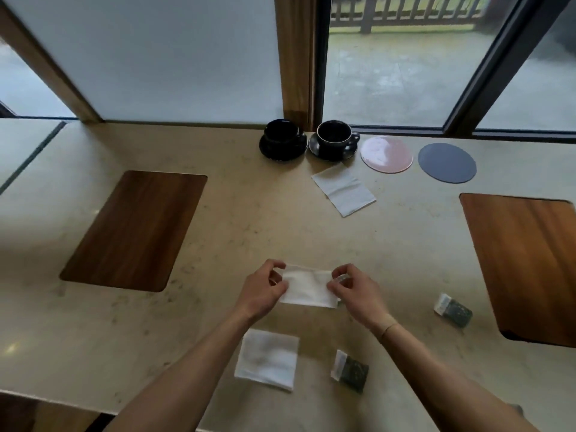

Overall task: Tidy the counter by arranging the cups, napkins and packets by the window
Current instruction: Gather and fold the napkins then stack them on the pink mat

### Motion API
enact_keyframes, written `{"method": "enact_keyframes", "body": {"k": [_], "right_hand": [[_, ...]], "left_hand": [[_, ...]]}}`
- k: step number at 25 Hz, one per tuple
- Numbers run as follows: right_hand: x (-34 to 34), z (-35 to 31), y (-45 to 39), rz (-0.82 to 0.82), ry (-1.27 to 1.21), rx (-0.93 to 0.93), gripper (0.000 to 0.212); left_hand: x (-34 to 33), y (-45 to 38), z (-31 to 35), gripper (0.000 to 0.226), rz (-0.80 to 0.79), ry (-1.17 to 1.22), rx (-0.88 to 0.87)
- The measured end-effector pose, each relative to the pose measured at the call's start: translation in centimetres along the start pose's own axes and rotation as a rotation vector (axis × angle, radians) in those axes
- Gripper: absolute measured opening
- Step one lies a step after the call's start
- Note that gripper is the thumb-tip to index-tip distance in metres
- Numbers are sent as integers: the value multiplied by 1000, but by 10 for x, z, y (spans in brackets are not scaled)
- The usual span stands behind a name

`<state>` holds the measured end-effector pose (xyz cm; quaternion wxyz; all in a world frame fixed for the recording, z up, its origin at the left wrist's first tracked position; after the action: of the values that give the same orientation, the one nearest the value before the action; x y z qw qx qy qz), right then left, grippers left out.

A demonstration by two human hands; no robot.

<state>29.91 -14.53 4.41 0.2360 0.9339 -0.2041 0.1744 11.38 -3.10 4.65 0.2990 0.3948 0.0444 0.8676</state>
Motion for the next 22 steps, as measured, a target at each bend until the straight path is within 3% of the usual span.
{"method": "enact_keyframes", "body": {"k": [22], "right_hand": [[-111, 32, 88, -5, -18, -138, 12]], "left_hand": [[13, 69, -99, 25, -110, -1, -67]]}}
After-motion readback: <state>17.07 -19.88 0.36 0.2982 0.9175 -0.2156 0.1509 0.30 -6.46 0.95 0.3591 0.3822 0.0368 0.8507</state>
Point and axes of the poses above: each hand's wrist, its own y-axis away from the middle knuckle, its own x-axis out of the back of the hand, z = x × y, the point moved 3 cm from there along -y, towards the middle knuckle, and after that the axes turned 5 degrees about -y, right-handed, at the moved point
